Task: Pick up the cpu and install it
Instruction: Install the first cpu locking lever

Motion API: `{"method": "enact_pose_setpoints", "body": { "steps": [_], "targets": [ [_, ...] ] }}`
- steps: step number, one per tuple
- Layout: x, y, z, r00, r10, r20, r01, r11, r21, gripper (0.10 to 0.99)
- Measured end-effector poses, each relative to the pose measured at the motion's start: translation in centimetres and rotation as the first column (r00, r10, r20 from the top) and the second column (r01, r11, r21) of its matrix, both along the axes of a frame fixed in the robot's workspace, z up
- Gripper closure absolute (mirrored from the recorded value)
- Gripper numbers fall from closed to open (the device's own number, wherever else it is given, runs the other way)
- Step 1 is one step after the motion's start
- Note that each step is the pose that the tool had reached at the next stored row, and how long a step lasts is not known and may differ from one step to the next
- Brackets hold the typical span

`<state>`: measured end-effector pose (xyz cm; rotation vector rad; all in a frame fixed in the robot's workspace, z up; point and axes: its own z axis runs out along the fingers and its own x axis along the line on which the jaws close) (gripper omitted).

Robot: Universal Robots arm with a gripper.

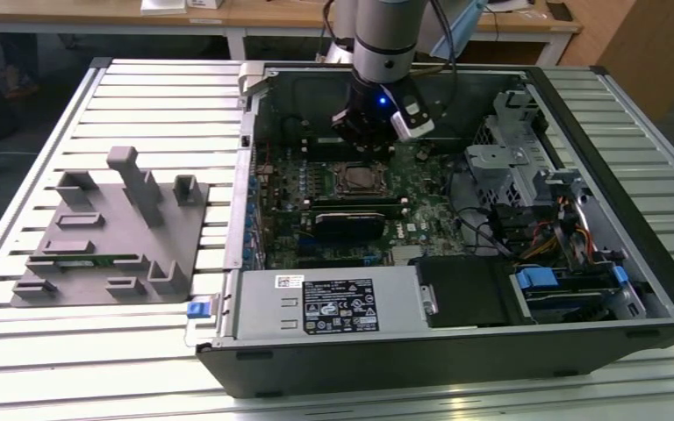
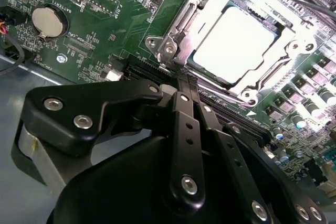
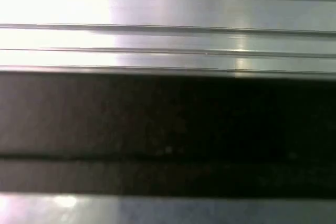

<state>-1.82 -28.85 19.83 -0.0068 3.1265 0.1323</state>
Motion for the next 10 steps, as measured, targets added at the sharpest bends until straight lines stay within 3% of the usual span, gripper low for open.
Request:
{"method": "enact_pose_setpoints", "body": {
  "steps": [10],
  "targets": [
    [0.01,0.0,0.41,1.0,0.0,0.0003,0.0,1.0,-0.002,0.98]
  ]
}}
